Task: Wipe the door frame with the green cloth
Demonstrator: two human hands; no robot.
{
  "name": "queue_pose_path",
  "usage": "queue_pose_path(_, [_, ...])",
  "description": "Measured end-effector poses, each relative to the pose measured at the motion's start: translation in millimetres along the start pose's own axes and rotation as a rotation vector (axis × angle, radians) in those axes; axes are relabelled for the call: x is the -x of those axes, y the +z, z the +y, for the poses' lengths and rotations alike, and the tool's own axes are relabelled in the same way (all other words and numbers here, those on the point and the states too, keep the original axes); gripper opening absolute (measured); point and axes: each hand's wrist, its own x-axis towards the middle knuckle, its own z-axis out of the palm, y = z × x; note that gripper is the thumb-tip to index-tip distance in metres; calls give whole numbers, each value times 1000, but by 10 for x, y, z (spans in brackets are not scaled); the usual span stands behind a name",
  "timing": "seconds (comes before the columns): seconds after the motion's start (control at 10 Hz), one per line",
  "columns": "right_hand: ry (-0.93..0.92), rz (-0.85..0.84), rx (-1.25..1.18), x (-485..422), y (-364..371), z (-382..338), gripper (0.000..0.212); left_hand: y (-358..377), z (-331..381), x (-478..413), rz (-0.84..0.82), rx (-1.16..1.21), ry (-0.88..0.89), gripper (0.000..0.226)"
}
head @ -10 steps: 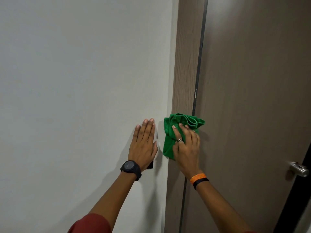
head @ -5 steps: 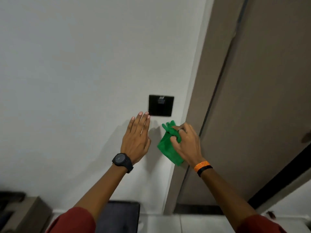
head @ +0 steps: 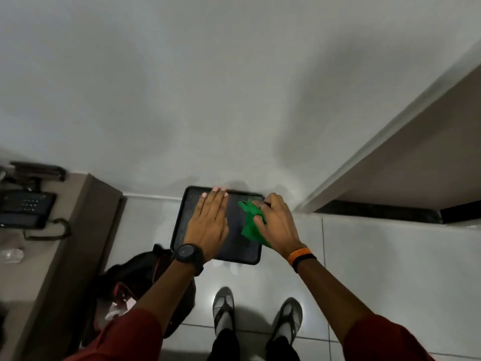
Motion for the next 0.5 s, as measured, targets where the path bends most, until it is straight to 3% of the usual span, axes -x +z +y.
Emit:
queue_pose_path(0.1, [12, -48, 72, -163, 1091, 198, 35, 1010, -258, 105, -83, 2, 27, 60])
queue_pose_path(0.2, [92, -210, 142, -273, 2050, 452, 62, 1854, -439, 118, -165, 32, 29, 63])
queue_pose_path(0.3, [87, -266, 197, -259, 2669, 637, 80, 2436, -519, 114, -224, 94, -8, 69])
queue_pose_path(0.5, [90, -128, 205, -324, 2989, 804, 83, 2942, -561, 115, -160, 163, -51, 74])
